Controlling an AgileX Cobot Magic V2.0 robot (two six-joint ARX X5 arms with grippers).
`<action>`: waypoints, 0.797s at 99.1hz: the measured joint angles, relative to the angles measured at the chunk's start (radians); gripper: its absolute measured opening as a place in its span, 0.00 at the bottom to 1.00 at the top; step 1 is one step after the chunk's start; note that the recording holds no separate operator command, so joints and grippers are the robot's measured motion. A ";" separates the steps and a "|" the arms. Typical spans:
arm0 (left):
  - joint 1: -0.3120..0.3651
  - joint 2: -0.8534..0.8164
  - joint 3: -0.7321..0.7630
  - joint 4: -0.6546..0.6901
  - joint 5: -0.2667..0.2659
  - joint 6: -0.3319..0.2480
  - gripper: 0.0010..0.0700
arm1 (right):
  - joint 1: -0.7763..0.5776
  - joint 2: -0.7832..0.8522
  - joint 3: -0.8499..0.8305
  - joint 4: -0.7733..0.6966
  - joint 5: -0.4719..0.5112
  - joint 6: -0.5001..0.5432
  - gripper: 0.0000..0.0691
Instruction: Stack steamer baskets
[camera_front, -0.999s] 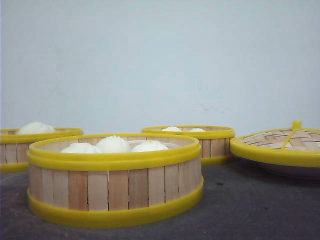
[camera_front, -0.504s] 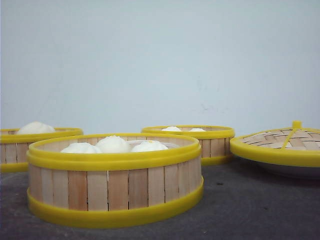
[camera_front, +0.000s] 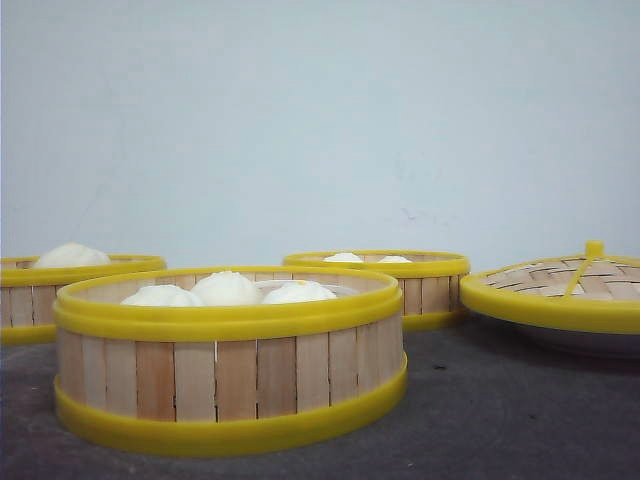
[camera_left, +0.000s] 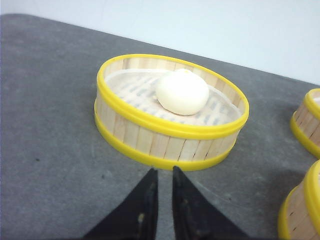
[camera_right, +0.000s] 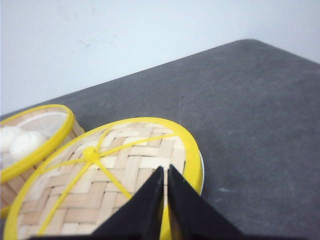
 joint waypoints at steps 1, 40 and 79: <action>0.000 0.000 0.003 -0.003 0.000 -0.004 0.02 | 0.000 0.002 0.003 -0.002 0.000 0.003 0.01; 0.000 0.193 0.328 0.003 0.023 -0.074 0.02 | 0.000 0.408 0.478 -0.111 -0.097 -0.073 0.01; 0.000 0.661 0.937 -0.212 0.103 0.036 0.02 | 0.075 0.698 1.000 -0.350 -0.109 -0.293 0.01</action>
